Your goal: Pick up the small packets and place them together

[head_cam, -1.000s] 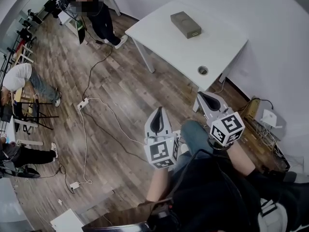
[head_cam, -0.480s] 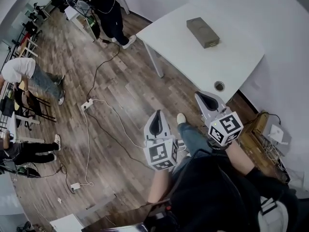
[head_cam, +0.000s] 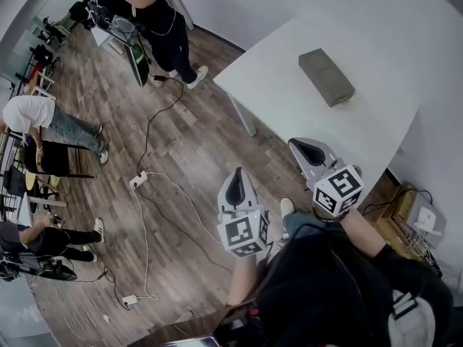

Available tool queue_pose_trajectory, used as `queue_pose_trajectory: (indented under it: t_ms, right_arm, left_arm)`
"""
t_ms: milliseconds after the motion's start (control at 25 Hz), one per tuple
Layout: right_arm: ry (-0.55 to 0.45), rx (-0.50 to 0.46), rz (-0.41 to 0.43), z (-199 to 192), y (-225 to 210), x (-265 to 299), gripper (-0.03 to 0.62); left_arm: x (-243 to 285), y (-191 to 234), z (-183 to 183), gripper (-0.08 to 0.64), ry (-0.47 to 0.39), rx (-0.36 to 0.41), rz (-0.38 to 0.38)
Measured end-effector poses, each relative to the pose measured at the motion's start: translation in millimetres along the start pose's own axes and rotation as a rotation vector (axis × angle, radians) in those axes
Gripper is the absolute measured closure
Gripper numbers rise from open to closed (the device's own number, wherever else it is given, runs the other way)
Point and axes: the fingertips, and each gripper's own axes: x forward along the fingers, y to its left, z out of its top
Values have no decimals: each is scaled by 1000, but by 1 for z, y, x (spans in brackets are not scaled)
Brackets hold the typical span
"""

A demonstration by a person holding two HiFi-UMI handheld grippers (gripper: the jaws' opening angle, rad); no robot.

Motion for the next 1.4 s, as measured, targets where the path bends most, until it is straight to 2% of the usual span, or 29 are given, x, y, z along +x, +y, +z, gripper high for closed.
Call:
queue_pose_trajectory:
  t_ms: [80, 240, 360, 520, 680, 880, 1080, 1280, 1400]
  right_arm:
    - [-8, 13, 14, 9, -11, 23, 592]
    - [-4, -26, -3, 22, -36, 59, 592]
    - [-2, -13, -48, 22, -53, 58, 592]
    - [-13, 23, -116, 20, -82, 56, 592]
    - [15, -11, -214, 16, -122, 57, 592]
    - [17, -10, -317, 16, -168, 70, 592]
    - [22, 31, -436, 17, -221, 93, 592]
    - [36, 20, -620, 25, -274, 98, 592]
    - [22, 46, -743, 25, -305, 85, 592]
  left_arm:
    - [26, 9, 10, 563, 1, 8, -5]
    - [74, 24, 25, 563, -3, -1, -5]
    - [94, 18, 26, 563, 10, -9, -43]
    - [126, 6, 27, 563, 28, 20, -105]
    - [170, -16, 27, 563, 48, 40, -189]
    - [236, -42, 27, 563, 70, 67, -327]
    - [317, -72, 37, 563, 106, 140, -506]
    - [391, -100, 51, 563, 144, 188, -659]
    - [425, -130, 49, 563, 171, 212, -761]
